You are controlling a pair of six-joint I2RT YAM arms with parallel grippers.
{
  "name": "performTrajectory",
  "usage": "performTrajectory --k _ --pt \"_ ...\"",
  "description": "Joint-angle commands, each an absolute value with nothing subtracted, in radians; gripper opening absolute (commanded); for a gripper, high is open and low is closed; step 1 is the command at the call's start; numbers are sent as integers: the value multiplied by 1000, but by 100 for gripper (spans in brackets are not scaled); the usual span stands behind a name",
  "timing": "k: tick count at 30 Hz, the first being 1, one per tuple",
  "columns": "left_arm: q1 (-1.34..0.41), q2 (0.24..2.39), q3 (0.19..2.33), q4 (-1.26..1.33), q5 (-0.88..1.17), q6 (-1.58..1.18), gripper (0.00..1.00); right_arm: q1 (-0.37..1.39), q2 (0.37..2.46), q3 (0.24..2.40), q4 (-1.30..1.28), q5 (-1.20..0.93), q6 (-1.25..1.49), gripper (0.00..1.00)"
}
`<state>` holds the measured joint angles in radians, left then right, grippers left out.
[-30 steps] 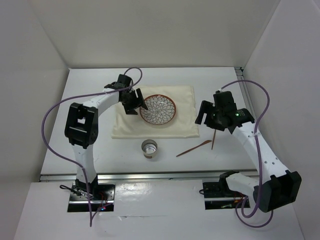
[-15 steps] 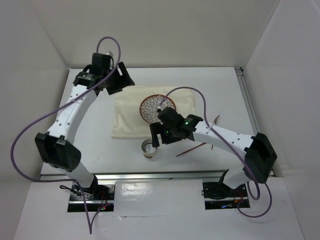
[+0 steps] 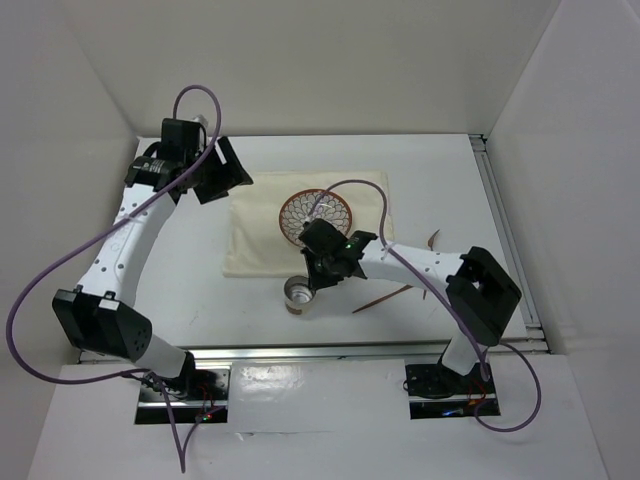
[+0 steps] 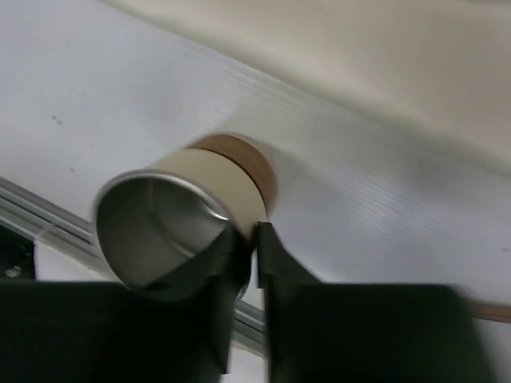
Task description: Set the dinner table for one person
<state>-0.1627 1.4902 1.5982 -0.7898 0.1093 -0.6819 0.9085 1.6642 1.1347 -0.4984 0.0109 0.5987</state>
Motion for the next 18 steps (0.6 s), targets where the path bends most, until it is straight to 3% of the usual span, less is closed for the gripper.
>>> performTrajectory --k 1,4,9,18 --pt "-158 1471 1632 -779 170 -660 82 923 1657 1209 -488 57 604 10" --pt "-158 1459 1673 -820 181 -650 80 884 1637 1313 -566 121 569 0" --pt "-158 1327 1608 -697 172 -657 82 653 1690 1588 -675 176 514 0" --pt "-212 1341 1617 -709 241 -569 79 356 2184 2153 -883 209 535 0"
